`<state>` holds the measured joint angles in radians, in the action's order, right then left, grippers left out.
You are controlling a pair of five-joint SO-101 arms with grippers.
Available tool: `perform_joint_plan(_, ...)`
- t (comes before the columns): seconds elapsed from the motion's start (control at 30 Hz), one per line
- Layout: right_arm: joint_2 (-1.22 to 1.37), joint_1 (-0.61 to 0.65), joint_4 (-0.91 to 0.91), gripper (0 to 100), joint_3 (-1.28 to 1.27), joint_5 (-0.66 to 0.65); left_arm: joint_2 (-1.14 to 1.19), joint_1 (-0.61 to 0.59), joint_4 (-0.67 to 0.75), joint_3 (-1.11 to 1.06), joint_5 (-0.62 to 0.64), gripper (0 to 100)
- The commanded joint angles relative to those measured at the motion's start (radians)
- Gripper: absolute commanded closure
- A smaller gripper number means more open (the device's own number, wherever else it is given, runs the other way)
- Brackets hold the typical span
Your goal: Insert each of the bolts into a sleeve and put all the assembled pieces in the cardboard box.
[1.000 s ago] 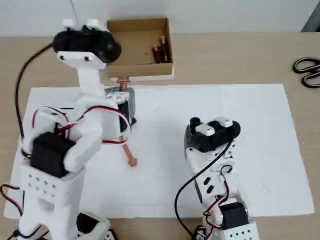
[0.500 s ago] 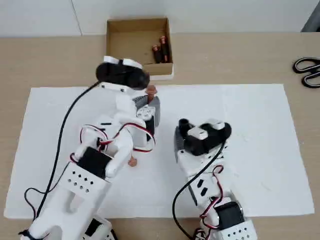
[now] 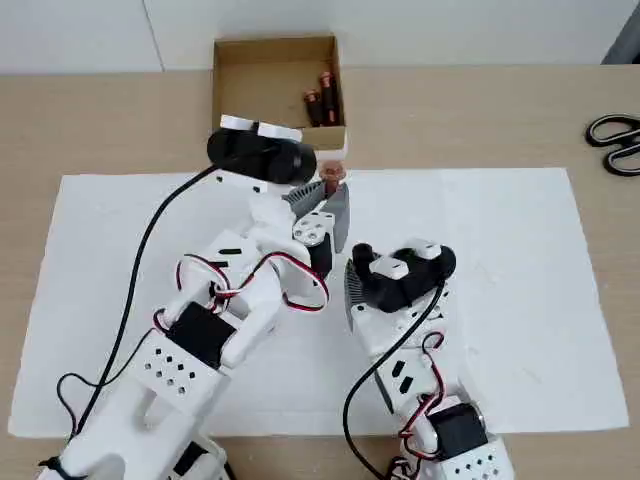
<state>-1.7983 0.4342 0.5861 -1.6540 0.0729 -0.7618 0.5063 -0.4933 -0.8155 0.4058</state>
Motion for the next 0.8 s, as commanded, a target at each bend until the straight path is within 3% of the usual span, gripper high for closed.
perform_joint_plan(0.0,-0.018,0.033,0.005,99.4,0.009,0.014,-0.037,0.003,0.114,-0.039,0.006,99)
perform_joint_plan(0.2,-0.018,0.041,0.002,99.5,0.009,0.014,-0.037,0.008,0.255,-0.143,0.008,99)
perform_joint_plan(0.4,-0.018,0.041,0.002,99.5,0.009,0.014,-0.029,0.069,0.256,-0.153,0.009,99)
perform_joint_plan(0.77,-0.018,0.041,0.002,99.5,0.009,0.014,-0.029,0.069,0.258,-0.174,0.009,99)
